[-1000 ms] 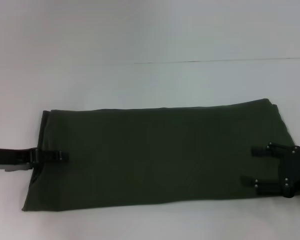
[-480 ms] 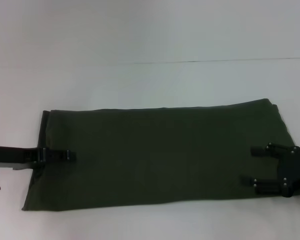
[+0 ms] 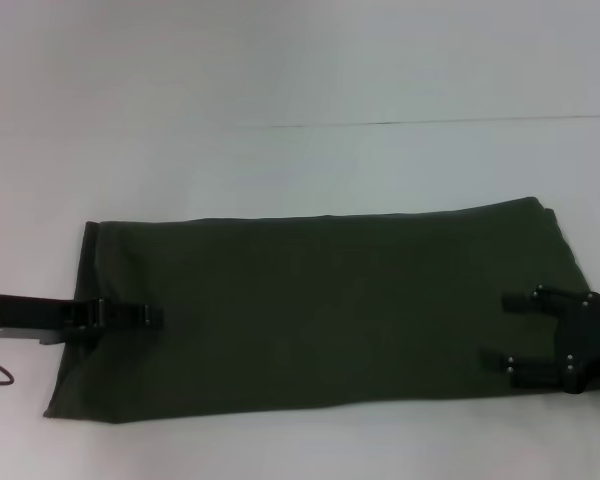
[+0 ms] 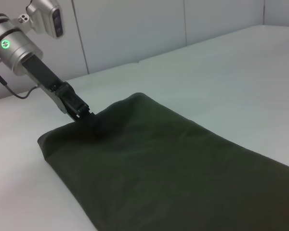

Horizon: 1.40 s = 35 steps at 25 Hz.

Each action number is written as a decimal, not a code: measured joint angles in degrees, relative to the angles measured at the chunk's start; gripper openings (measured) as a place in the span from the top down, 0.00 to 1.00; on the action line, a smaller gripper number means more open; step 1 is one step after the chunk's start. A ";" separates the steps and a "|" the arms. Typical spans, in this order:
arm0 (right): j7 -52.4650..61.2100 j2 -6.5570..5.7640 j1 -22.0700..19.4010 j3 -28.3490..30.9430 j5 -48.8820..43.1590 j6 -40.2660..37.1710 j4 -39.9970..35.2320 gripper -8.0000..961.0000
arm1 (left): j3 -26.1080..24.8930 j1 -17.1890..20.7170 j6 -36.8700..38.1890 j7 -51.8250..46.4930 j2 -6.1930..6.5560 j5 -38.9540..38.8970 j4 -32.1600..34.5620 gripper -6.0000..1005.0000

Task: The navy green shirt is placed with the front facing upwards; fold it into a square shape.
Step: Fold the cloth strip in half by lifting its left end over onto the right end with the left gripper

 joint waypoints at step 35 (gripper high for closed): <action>0.00 0.00 0.55 0.00 0.00 0.54 1.70 0.05 | -0.17 2.12 -0.45 1.20 0.93 1.21 6.52 0.35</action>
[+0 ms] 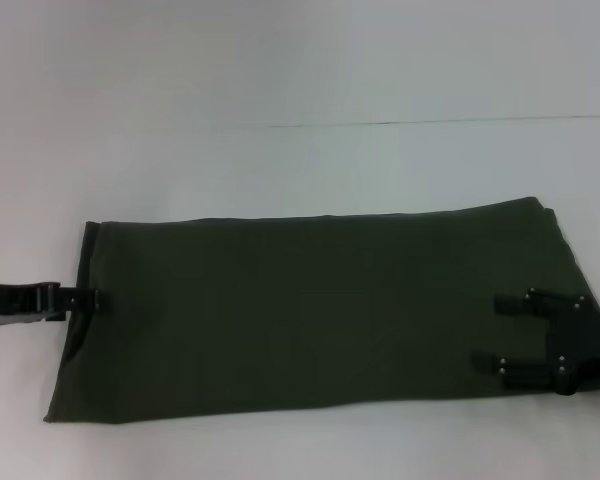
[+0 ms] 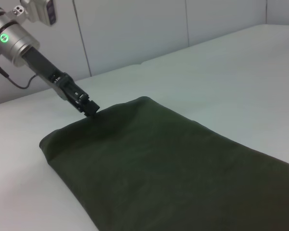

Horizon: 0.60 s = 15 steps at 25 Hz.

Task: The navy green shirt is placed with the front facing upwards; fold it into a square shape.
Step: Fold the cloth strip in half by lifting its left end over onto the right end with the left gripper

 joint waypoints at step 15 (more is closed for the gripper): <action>0.09 0.00 0.41 -0.18 0.00 0.57 0.48 0.05 | 0.26 -0.23 -2.19 0.06 -0.24 2.01 -1.46 0.13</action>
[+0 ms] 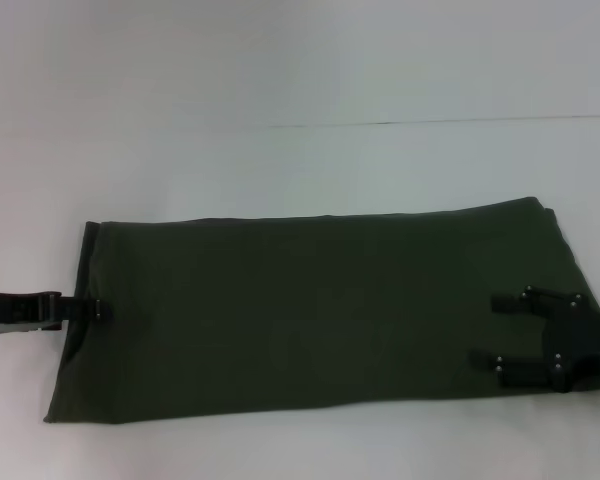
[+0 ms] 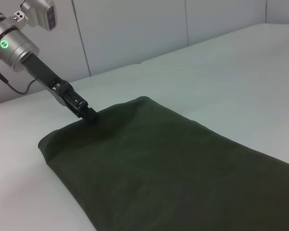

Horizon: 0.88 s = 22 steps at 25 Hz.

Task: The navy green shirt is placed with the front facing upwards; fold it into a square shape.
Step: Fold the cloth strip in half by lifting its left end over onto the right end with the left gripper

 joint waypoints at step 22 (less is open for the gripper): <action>0.00 0.00 0.26 -0.08 0.00 0.16 0.00 0.05 | -0.06 -1.04 0.22 -0.08 0.07 -1.32 -2.92 0.17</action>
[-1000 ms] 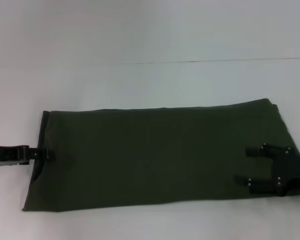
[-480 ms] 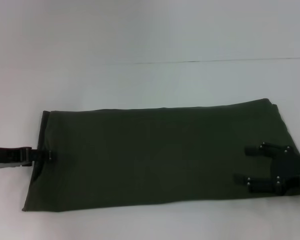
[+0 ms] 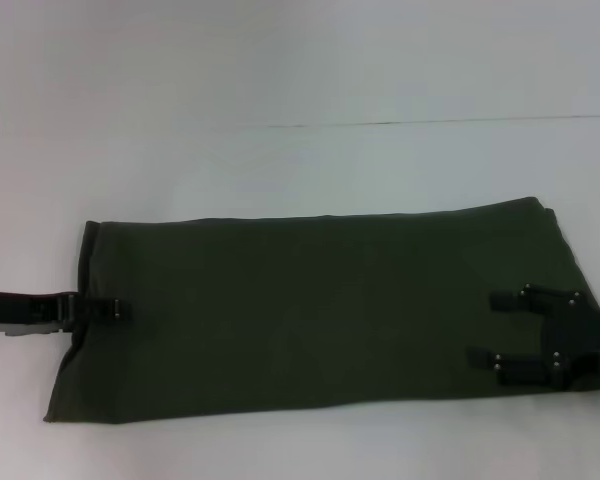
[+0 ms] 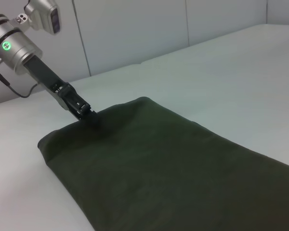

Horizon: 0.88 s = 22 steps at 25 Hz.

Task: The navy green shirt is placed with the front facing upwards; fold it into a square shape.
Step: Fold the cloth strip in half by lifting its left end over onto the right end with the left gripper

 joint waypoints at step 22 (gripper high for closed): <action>0.00 0.00 0.00 0.00 -0.45 0.38 0.00 0.05 | 0.06 -1.44 -0.61 0.00 -0.14 0.04 -2.91 0.22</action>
